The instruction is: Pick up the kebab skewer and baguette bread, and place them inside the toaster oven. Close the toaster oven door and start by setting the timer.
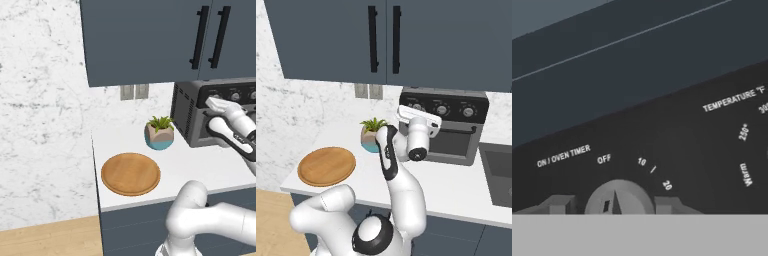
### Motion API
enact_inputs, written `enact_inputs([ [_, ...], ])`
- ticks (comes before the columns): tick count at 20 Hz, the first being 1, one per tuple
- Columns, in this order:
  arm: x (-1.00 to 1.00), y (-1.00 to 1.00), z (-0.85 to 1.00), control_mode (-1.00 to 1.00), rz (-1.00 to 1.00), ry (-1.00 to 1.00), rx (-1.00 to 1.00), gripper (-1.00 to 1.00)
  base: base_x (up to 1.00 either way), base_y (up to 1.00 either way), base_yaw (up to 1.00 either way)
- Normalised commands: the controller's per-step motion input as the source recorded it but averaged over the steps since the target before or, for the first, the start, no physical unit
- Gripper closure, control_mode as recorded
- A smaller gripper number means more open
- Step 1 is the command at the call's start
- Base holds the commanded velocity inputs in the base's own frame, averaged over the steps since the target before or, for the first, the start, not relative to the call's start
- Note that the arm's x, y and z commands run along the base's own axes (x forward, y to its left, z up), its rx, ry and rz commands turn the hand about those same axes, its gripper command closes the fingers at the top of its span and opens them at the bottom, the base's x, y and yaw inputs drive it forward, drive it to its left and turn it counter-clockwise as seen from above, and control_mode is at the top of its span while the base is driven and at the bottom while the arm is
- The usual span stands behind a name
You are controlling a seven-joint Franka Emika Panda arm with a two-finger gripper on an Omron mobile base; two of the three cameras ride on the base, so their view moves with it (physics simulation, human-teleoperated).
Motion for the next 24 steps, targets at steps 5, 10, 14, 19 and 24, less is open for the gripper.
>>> enact_inputs([
  [5, 0.47, 0.33, 0.0, -1.0, 0.0, 0.0, 0.08, 1.0, 0.0, 0.0, 0.0],
  [10, 0.43, 0.29, 0.0, -1.0, 0.0, 0.0, 0.05, 1.0, 0.0, 0.0, 0.0],
  [14, 0.46, 0.28, 0.0, -1.0, 0.0, 0.0, 0.03, 1.0, 0.0, 0.0, 0.0],
  [19, 0.5, 0.15, 0.0, -1.0, 0.0, 0.0, 0.0, 1.0, 0.0, 0.0, 0.0],
  [24, 0.51, 0.15, 0.0, -1.0, -0.02, -0.04, 0.0, 1.0, 0.0, 0.0, 0.0],
])
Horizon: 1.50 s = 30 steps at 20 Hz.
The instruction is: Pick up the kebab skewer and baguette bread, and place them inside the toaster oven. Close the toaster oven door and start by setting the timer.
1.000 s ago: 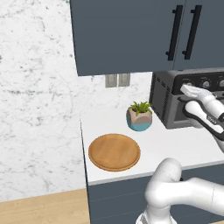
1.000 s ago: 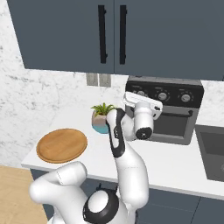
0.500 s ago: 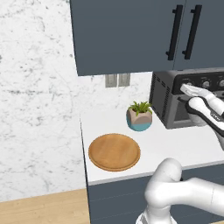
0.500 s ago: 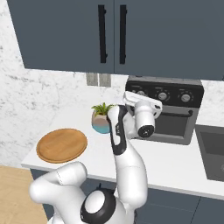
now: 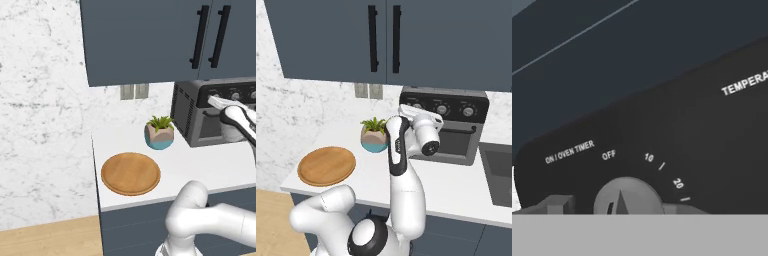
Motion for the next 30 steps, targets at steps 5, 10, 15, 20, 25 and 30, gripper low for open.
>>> enact_inputs([
  [5, 0.45, 0.19, 0.0, -1.0, -0.08, -0.08, 0.0, 1.0, 0.0, 0.0, 0.0],
  [10, 0.44, 0.33, 0.0, -1.0, -0.2, -0.07, 0.0, 1.0, 0.0, 0.0, 0.0],
  [15, 0.39, 0.2, 0.0, -1.0, -0.29, -0.02, 0.0, 1.0, 0.0, 0.0, 0.0],
  [20, 0.28, 0.03, 0.0, -1.0, -0.34, -0.04, 0.0, 1.0, 0.0, 0.0, 0.0],
  [25, 0.1, 0.12, 0.0, -1.0, -0.37, -0.11, 0.0, 1.0, 0.0, 0.0, 0.0],
  [30, 0.27, 0.31, 0.0, -1.0, -0.4, -0.17, 0.03, 1.0, 0.0, 0.0, 0.0],
])
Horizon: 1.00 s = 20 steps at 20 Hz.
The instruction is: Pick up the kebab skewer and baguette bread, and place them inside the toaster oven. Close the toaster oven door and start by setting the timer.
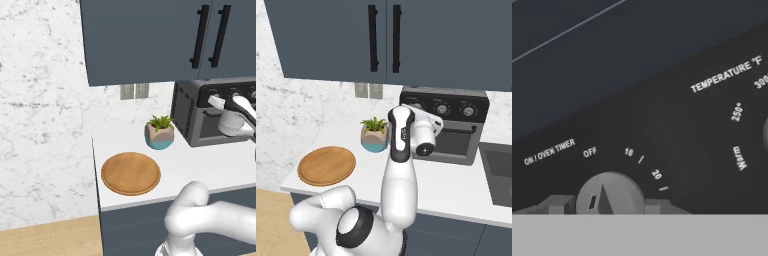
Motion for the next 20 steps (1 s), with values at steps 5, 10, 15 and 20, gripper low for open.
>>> enact_inputs([
  [5, 0.22, 0.13, 0.02, -1.0, -0.41, -0.17, 0.04, 1.0, 0.0, 0.0, 0.0],
  [10, 0.26, 0.08, 0.04, -1.0, -0.39, -0.14, 0.07, 1.0, 0.0, 0.0, 0.0],
  [15, 0.28, 0.0, 0.04, -1.0, -0.35, -0.12, 0.08, 1.0, 0.0, 0.0, 0.0],
  [20, 0.12, 0.11, 0.02, -1.0, -0.35, -0.13, 0.08, 1.0, 0.0, 0.0, 0.0],
])
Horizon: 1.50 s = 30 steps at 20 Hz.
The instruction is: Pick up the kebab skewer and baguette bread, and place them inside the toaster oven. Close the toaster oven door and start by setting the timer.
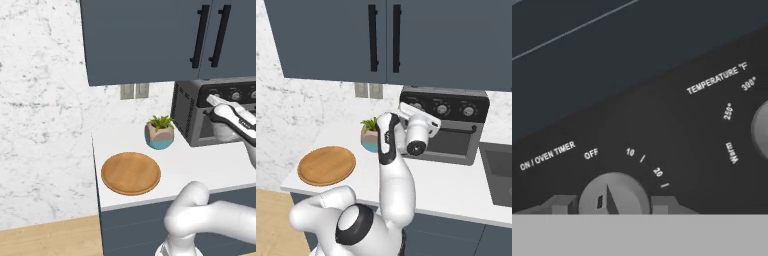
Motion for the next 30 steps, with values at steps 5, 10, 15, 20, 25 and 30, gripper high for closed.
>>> enact_inputs([
  [5, 0.12, 0.24, 0.0, -1.0, -0.38, -0.15, 0.07, 1.0, 0.0, 0.0, 0.0],
  [10, 0.07, 0.16, 0.0, -1.0, -0.37, -0.17, 0.08, 1.0, 0.0, 0.0, 0.0],
  [15, 0.18, 0.05, 0.01, -1.0, -0.36, -0.18, 0.08, 1.0, 0.0, 0.0, 0.0],
  [20, 0.03, 0.0, 0.01, -1.0, -0.35, -0.16, 0.09, 1.0, 0.0, 0.0, 0.0],
  [25, 0.0, 0.09, 0.0, -1.0, -0.37, -0.17, 0.1, 1.0, 0.0, 0.0, 0.0],
  [30, 0.0, 0.15, -0.01, -1.0, -0.39, -0.21, 0.11, 1.0, 0.0, 0.0, 0.0],
])
